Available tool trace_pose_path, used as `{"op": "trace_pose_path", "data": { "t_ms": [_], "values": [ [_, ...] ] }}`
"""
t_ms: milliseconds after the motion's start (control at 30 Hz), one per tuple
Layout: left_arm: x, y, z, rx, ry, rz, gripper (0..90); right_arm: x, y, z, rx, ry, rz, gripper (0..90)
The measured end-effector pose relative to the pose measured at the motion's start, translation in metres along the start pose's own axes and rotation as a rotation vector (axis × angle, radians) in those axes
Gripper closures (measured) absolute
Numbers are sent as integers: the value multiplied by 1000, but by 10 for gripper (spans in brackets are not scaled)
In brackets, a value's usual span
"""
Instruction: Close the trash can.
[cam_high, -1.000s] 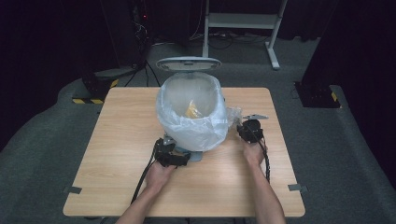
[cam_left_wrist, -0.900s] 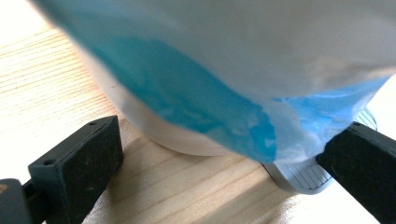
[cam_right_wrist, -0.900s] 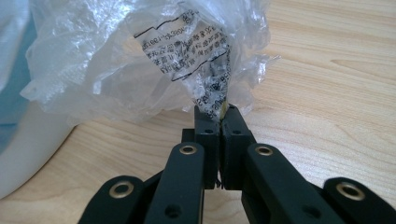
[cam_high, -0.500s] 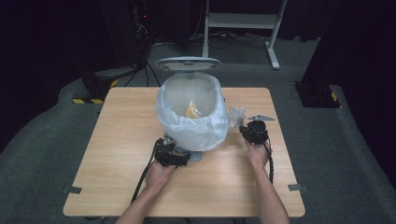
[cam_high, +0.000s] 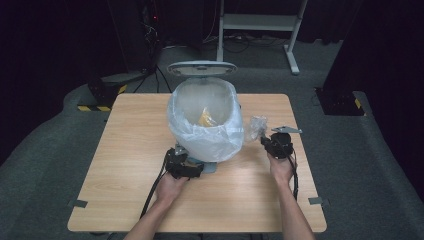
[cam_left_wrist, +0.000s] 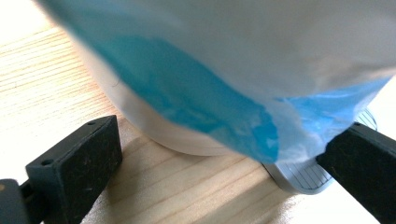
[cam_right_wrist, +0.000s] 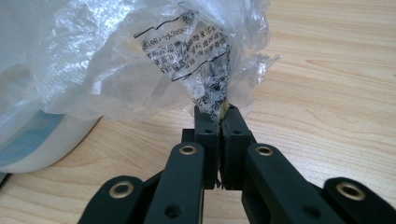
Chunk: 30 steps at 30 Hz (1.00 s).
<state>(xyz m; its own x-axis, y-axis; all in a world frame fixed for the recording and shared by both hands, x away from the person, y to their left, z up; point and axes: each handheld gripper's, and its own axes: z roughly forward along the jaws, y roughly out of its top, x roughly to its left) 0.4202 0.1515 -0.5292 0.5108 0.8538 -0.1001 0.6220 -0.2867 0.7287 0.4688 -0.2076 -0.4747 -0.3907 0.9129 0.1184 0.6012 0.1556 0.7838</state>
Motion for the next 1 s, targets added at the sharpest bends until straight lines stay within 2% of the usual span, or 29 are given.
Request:
{"op": "trace_pose_path", "data": {
  "t_ms": [100,200,433,1000],
  "values": [
    [0,0,0,1,0,-1,3,-1,-1,-4,-11,20,21,879],
    [0,0,0,-1,0,-2,3,-1,-1,-9,-12,23,12,878],
    [0,0,0,0,1,-2,3,-2,-4,-22,-19,41,24,878],
    [0,0,0,-1,0,-3,3,0,-5,-44,-24,66,5,878]
  ]
}}
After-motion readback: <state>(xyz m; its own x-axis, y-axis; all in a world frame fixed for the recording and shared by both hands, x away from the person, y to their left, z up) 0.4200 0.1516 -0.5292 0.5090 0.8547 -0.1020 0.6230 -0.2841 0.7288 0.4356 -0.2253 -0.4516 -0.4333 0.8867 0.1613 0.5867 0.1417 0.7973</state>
